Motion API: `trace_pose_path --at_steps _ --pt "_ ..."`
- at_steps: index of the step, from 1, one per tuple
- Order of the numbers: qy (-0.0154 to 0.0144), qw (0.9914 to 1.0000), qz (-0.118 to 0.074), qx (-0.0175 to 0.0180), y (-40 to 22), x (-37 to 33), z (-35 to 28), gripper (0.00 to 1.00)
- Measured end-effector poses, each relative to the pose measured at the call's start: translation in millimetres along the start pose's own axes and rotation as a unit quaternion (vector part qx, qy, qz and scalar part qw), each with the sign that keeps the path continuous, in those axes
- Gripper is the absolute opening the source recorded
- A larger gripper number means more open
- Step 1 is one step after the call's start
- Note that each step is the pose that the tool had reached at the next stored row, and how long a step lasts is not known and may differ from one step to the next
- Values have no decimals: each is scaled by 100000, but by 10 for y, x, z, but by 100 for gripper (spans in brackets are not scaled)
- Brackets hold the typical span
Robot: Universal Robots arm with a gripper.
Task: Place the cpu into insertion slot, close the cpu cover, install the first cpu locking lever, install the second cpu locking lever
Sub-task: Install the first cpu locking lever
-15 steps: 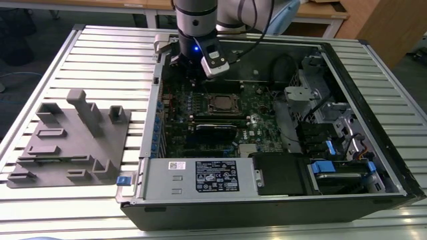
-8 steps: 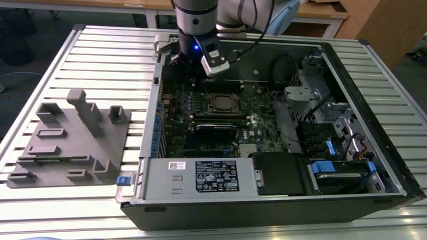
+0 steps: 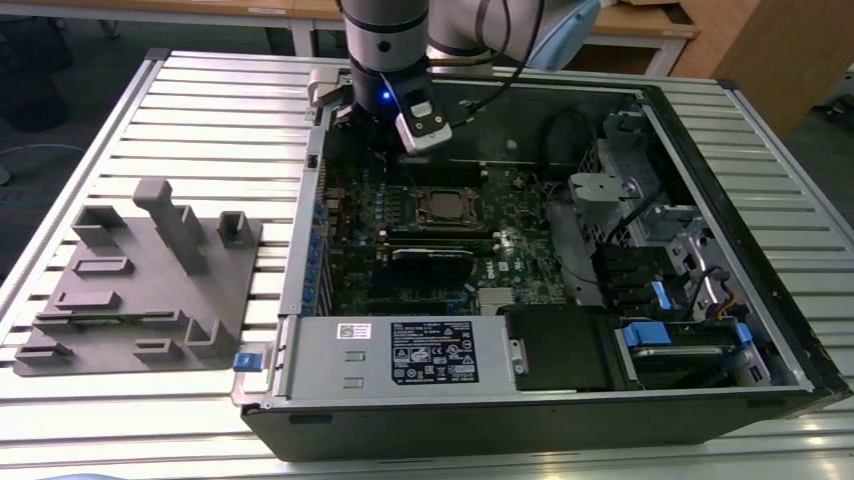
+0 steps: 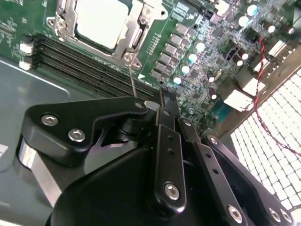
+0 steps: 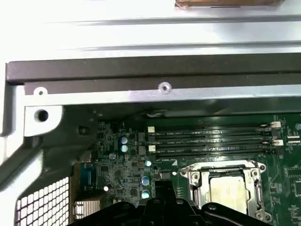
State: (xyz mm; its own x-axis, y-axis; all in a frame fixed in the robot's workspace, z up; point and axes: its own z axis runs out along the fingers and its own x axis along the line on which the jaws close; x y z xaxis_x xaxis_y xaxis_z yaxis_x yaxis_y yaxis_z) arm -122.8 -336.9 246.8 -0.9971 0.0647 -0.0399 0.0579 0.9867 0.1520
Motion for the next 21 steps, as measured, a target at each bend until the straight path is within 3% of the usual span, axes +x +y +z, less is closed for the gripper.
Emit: trace_pose_path --at_steps 3,5,6,8,9,13,21 --pt "84 99987 72 -1583 -1 9 2 11" --pt "114 99979 95 -2027 -1 10 2 11" --pt "150 99966 122 -2592 -1 10 2 11" --pt "238 99909 210 -4257 -2 10 2 11" --pt "270 99886 236 -4760 -2 10 2 11" --pt "329 99839 277 -5655 -2 10 2 11" --pt "331 99834 277 -5751 1 -36 4 11"
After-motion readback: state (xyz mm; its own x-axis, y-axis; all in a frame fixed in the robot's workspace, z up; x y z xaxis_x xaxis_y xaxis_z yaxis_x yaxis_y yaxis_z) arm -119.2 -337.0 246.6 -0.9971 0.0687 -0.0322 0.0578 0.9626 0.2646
